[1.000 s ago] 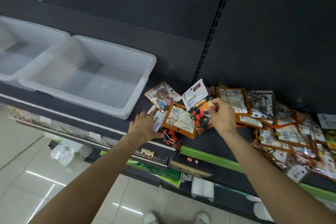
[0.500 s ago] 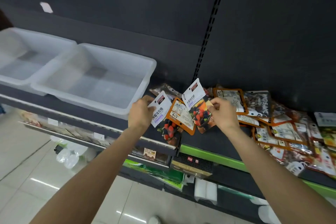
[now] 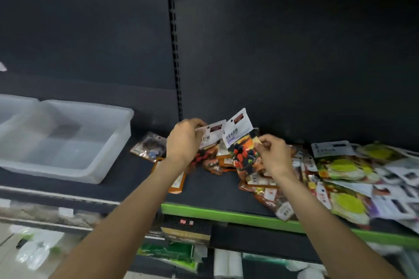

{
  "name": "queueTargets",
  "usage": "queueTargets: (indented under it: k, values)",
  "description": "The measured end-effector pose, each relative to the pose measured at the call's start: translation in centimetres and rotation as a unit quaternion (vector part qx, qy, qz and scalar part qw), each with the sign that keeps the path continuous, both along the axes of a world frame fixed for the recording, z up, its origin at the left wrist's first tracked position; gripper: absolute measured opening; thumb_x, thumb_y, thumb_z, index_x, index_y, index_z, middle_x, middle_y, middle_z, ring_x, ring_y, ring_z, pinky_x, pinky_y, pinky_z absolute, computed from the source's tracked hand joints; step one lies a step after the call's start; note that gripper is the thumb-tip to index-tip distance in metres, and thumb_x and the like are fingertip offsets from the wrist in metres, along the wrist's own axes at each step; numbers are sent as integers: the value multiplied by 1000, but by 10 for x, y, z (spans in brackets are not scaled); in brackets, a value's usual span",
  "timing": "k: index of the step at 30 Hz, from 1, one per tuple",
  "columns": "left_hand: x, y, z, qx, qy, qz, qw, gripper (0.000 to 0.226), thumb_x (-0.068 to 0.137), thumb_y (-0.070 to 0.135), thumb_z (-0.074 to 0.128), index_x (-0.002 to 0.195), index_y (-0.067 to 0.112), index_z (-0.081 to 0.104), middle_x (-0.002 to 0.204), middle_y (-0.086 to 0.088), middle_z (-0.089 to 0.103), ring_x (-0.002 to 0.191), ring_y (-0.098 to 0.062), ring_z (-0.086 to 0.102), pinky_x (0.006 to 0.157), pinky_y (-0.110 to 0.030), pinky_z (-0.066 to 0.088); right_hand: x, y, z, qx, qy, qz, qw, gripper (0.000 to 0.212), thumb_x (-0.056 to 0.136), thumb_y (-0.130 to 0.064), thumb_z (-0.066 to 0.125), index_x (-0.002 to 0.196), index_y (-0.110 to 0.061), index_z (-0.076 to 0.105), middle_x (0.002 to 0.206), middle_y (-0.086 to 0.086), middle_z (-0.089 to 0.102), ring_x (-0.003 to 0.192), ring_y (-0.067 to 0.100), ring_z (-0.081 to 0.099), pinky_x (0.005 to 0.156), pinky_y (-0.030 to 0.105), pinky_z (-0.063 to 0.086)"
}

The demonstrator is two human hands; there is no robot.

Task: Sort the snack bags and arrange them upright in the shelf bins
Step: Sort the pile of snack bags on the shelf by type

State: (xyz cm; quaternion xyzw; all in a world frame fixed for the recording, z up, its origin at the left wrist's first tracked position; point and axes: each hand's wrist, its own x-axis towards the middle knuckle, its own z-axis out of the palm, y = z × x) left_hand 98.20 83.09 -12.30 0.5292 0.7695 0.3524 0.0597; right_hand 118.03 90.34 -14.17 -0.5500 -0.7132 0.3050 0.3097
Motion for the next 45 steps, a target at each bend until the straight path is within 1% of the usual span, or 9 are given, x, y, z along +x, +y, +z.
queueTargets:
  k: [3,10,17,20,23,27,32,35,45]
  values:
    - [66,31,3,-1,-13,-38,999,21,92,15,56,108,17,70,105,-4,71,98,-24,64,80,-34,51,68,18,3,4,-2,-35,999,8,92,-11,59,91,-13,66,85,-3,63,83,14,60,70,21,37]
    - [227,115,1,-31,7,-138,990,17,95,25,54,106,27,67,96,-2,71,86,-26,65,70,-32,51,231,66,-6,3,-44,-133,990,11,95,-9,52,90,-8,62,82,6,57,78,23,53,66,29,36]
    - [317,188,18,18,5,-84,996,22,98,25,47,111,25,64,104,-6,69,94,-30,64,71,-34,47,320,124,-10,8,-38,-207,978,21,96,-4,47,111,-1,61,95,16,65,78,27,55,67,27,37]
    - [342,200,2,38,42,-90,994,23,99,24,45,113,23,63,109,-7,66,93,-34,63,69,-36,45,335,141,-20,23,-140,-179,973,55,88,8,47,139,-13,42,125,21,52,97,34,57,77,35,47]
    - [357,201,-37,-41,94,-145,984,26,100,29,41,117,27,61,108,-5,67,93,-30,64,72,-34,46,342,143,-39,16,-289,-106,951,65,91,-4,52,148,-22,26,150,13,26,135,30,30,107,38,35]
    - [360,197,-85,-179,118,-293,932,28,99,28,46,122,30,61,115,0,68,103,-23,63,87,-34,50,341,142,-66,-22,-314,19,949,48,99,-23,40,146,-24,31,145,5,35,132,24,35,110,39,33]
    - [341,194,-93,-228,85,-370,897,41,96,15,52,135,27,51,144,5,46,130,-17,45,108,-34,36,333,144,-69,4,-372,-6,928,44,99,-20,37,142,-28,40,143,5,38,130,24,38,111,41,31]
    - [318,180,-88,-221,62,-349,908,45,96,15,51,139,26,45,147,1,41,132,-18,40,110,-32,32,312,139,-64,40,-404,-14,914,47,96,-21,43,142,-26,39,148,7,31,135,27,29,116,42,18]
    - [159,77,-75,-95,-9,-58,994,28,93,11,53,121,14,59,119,-9,57,109,-28,55,88,-34,46,150,89,-47,68,-221,177,957,45,98,-18,40,143,-23,39,149,-2,35,135,17,35,110,30,30]
